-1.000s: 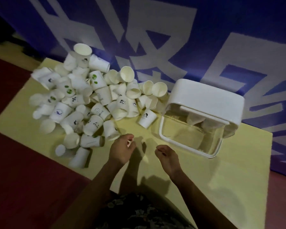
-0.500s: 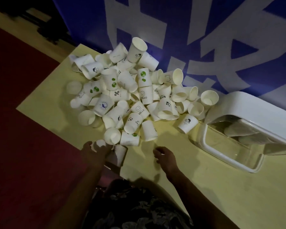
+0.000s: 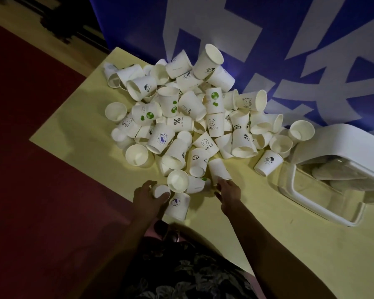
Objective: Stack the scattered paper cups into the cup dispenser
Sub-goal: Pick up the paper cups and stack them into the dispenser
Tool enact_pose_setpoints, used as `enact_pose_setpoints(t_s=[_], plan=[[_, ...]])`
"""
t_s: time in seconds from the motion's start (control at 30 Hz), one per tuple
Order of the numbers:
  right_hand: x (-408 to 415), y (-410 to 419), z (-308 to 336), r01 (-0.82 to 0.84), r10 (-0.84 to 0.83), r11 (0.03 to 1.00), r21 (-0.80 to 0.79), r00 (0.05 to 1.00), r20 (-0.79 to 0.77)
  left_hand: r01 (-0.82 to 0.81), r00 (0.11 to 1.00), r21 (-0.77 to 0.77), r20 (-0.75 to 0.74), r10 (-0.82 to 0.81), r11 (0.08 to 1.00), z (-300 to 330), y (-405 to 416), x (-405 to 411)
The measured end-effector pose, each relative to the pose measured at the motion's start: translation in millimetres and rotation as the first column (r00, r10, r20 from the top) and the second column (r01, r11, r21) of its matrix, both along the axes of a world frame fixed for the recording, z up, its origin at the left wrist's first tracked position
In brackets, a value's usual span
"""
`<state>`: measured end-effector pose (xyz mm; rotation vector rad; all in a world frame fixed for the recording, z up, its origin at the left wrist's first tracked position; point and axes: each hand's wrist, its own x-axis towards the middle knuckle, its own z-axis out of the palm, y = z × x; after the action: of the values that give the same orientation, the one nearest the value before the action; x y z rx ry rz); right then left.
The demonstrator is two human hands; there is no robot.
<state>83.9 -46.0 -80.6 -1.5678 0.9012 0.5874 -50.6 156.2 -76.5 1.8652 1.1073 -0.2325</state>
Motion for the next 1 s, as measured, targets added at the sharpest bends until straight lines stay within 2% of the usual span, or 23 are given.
enact_pose_setpoints(t_s=[0.1, 0.23, 0.3, 0.37, 0.43, 0.53, 0.63, 0.7, 0.87, 0.93, 1.0], plan=[[-2, 1, -1, 0.028, -0.028, 0.999, -0.021, 1.0, 0.006, 0.026, 0.999, -0.105, 0.034, -0.023, 0.994, 4, 0, 7], [-10, -6, 1, 0.056, -0.056, 0.998, -0.038, 0.998, 0.018, -0.104, 0.991, -0.299, 0.045, 0.123, 0.949, 5, -2, 15], [-15, -13, 4, 0.077, -0.077, 0.997, -0.019, 0.997, 0.013, -0.235, 0.967, -0.421, -0.01, 0.254, 0.876, 6, -6, 22], [-21, -20, 8, 0.092, -0.092, 0.996, -0.004, 0.996, 0.01, -0.4, 0.907, -0.534, -0.116, 0.404, 0.745, 9, -13, 32], [-27, -26, 11, 0.092, -0.092, 0.996, -0.005, 0.996, 0.012, -0.457, 0.883, -0.555, -0.187, 0.431, 0.695, 11, -17, 40], [-32, -41, 18, 0.116, -0.116, 0.993, -0.004, 0.993, 0.04, -0.421, 0.906, -0.559, -0.218, 0.364, 0.714, 21, -26, 53], [-36, -53, 22, 0.149, -0.149, 0.989, 0.006, 0.986, 0.076, -0.155, 0.988, -0.609, -0.102, 0.118, 0.778, 35, -26, 58], [-38, -57, 25, 0.166, -0.164, 0.986, -0.002, 0.981, 0.107, -0.083, 0.996, -0.683, -0.045, 0.071, 0.726, 41, -26, 60], [-40, -61, 35, 0.189, -0.183, 0.982, -0.012, 0.96, 0.212, -0.089, 0.983, -0.846, 0.011, 0.184, 0.526, 54, -36, 65], [-40, -64, 41, 0.191, -0.185, 0.982, 0.002, 0.951, 0.249, -0.088, 0.978, -0.863, 0.019, 0.206, 0.497, 57, -43, 71], [-39, -69, 48, 0.179, -0.173, 0.984, 0.003, 0.941, 0.291, -0.067, 0.982, -0.85, 0.036, 0.184, 0.522, 64, -55, 80]])
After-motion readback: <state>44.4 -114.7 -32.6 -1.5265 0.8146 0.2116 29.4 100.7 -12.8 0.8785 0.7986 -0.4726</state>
